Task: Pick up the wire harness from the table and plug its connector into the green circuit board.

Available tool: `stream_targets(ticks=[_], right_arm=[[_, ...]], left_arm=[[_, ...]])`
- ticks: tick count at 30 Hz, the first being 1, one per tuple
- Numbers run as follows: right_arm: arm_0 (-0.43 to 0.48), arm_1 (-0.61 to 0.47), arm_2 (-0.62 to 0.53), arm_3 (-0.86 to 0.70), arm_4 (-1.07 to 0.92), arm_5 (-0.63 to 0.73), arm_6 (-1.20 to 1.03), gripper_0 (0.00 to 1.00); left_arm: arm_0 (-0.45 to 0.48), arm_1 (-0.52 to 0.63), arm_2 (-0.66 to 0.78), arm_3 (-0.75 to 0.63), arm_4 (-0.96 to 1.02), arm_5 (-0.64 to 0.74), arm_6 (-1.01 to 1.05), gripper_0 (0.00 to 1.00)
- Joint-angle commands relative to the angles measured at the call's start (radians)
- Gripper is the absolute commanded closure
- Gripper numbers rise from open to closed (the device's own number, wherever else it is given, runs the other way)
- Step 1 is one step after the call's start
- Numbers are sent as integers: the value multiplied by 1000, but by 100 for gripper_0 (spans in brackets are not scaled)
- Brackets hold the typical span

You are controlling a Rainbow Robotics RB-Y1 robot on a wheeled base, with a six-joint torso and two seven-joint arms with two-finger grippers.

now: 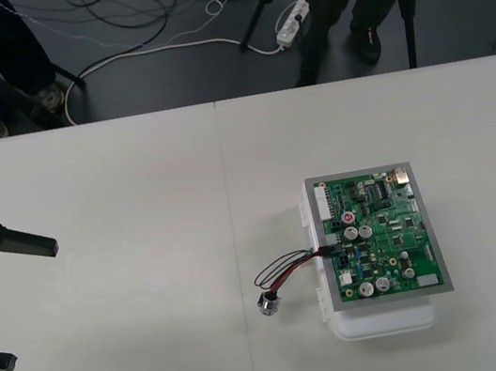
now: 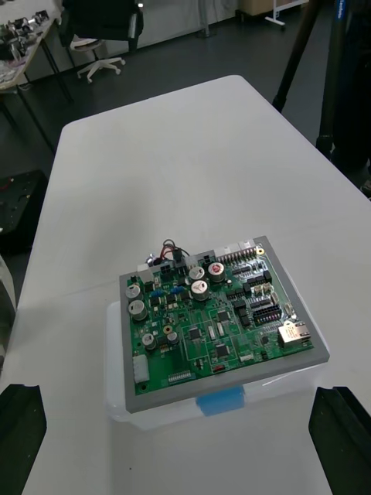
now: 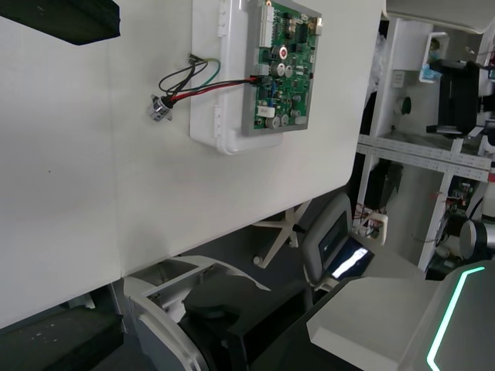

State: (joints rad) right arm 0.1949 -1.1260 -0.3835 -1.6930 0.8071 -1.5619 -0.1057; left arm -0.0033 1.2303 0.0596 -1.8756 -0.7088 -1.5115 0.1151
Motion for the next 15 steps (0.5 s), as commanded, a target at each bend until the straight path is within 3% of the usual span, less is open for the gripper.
stream_targets(ticks=[1,15], right_arm=[[32,-40,-38,-22,-28,-9,72,0],[32,-32,-28,-40,-28,-9,285,0]], left_arm=[[20,67,28,-27,25,54,58,0],[62,43,28,-4,-21,42,49,0]])
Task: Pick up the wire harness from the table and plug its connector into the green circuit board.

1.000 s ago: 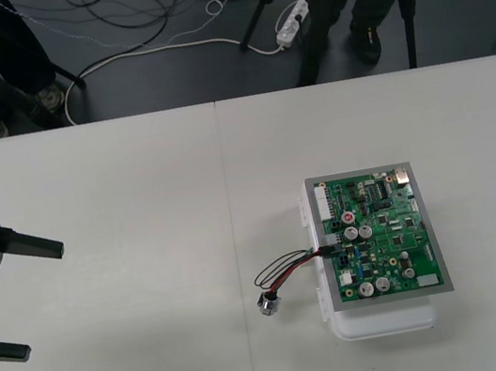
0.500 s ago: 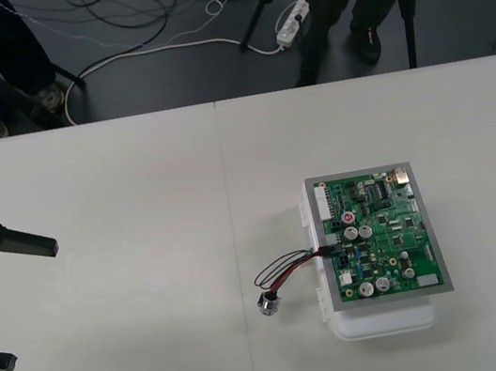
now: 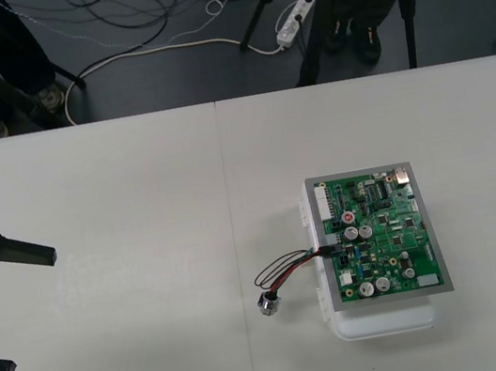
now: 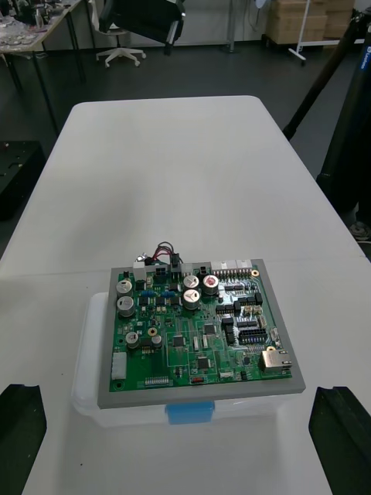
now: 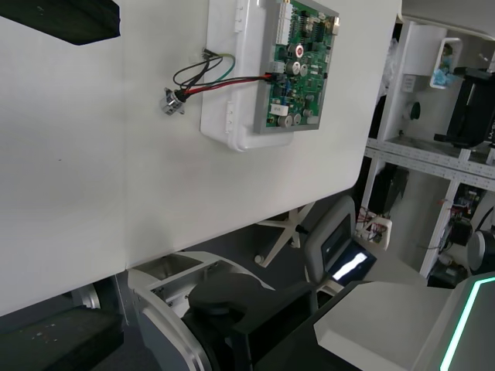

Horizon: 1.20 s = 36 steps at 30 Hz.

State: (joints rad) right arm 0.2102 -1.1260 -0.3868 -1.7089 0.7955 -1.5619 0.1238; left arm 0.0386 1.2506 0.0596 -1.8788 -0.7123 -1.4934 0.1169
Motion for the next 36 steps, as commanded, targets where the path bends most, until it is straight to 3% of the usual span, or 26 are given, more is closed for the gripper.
stream_targets(ticks=[1,9,36], right_arm=[[18,-34,-21,-29,-18,-9,56,0],[20,-34,43,-26,-47,-9,45,0],[20,-34,43,-26,-47,-9,45,0]], left_arm=[[20,16,28,9,-24,21,47,0],[20,-10,40,18,-68,8,38,0],[20,-10,40,18,-68,8,38,0]])
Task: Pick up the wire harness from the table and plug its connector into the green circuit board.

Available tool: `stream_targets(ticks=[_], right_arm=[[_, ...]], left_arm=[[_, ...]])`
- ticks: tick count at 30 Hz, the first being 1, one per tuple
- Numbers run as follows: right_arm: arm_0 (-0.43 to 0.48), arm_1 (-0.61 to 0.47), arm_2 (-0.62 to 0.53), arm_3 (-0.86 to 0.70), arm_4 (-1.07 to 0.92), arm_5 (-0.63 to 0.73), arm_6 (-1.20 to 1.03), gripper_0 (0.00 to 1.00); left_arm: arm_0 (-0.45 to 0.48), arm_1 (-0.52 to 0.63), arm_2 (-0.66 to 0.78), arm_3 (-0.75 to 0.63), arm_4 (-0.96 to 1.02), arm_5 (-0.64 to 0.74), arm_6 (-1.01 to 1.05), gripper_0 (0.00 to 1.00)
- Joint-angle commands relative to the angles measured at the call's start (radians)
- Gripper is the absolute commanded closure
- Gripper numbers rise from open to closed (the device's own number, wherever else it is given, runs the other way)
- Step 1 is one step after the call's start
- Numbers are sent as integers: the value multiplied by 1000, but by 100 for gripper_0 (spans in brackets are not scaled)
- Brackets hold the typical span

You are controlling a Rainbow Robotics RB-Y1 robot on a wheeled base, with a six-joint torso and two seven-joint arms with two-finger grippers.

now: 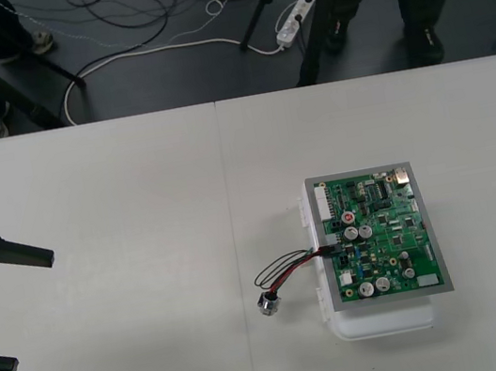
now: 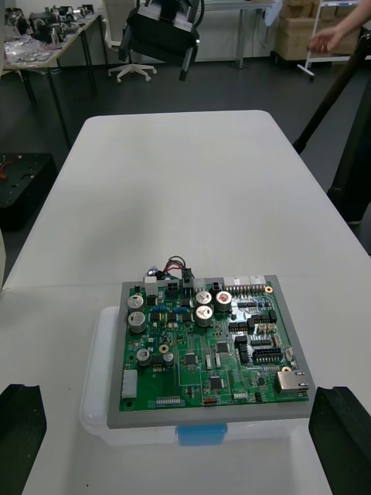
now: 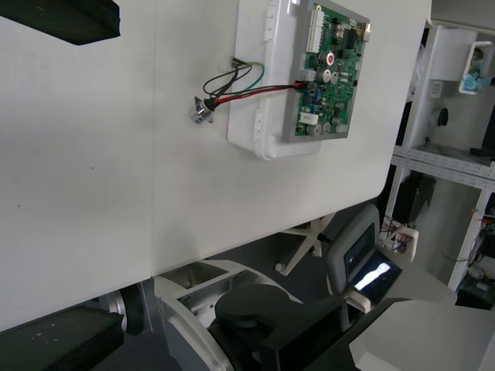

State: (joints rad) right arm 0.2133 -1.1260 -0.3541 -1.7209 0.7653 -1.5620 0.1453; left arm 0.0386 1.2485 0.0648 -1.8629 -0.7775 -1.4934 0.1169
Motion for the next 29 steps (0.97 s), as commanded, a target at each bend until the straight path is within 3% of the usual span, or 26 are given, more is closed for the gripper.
stream_targets(ticks=[1,29], right_arm=[[17,-34,10,-14,-17,-9,23,0],[17,-34,10,-14,-17,-9,23,0]], left_arm=[[20,-8,35,2,-3,9,38,0],[20,-8,35,2,-3,9,38,0]])
